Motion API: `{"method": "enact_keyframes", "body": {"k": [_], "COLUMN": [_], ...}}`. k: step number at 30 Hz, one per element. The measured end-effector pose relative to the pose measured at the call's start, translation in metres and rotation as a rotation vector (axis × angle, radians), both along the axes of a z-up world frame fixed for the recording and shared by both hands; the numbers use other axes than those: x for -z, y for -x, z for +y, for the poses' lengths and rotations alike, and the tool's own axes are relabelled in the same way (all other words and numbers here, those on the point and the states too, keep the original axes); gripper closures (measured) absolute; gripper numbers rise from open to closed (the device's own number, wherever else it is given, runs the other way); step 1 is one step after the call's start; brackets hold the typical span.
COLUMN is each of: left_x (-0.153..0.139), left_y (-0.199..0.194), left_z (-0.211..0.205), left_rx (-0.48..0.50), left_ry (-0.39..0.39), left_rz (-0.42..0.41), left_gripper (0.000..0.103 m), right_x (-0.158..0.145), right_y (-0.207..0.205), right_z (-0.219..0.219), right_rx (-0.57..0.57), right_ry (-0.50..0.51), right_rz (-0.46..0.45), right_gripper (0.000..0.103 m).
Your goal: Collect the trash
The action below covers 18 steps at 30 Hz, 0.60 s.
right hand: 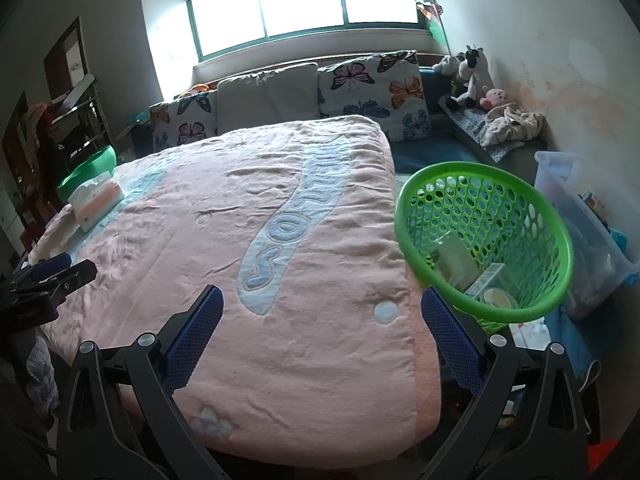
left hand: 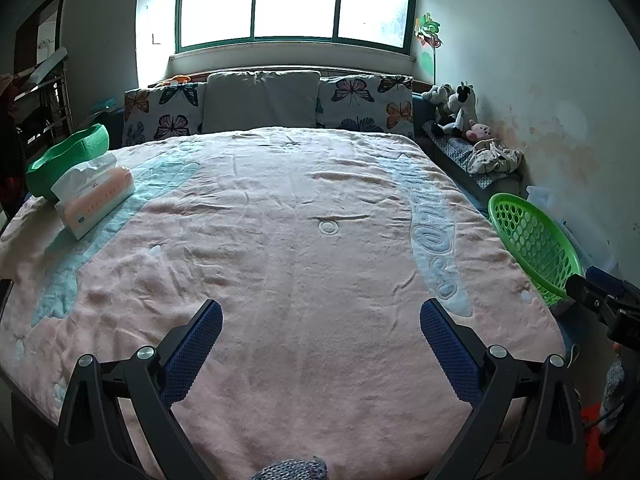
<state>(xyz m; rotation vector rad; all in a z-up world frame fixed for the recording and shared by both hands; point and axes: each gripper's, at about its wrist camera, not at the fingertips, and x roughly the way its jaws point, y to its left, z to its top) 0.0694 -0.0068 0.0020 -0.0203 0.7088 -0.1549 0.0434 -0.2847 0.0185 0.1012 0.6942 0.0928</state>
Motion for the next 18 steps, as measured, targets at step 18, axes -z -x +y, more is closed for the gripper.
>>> {"method": "enact_keyframes", "body": {"k": [18], "left_x": [0.0033], "left_y": [-0.0024], "left_z": [0.0065], "left_rx": [-0.016], "left_ry": [0.003], "left_rz": [0.006], "left_gripper": [0.007], "right_x": [0.0036], "right_y": [-0.002], "right_z": [0.0012], "right_rx": [-0.005], "right_ry": [-0.003], "right_rz": [0.011], "right_gripper": [0.004]}}
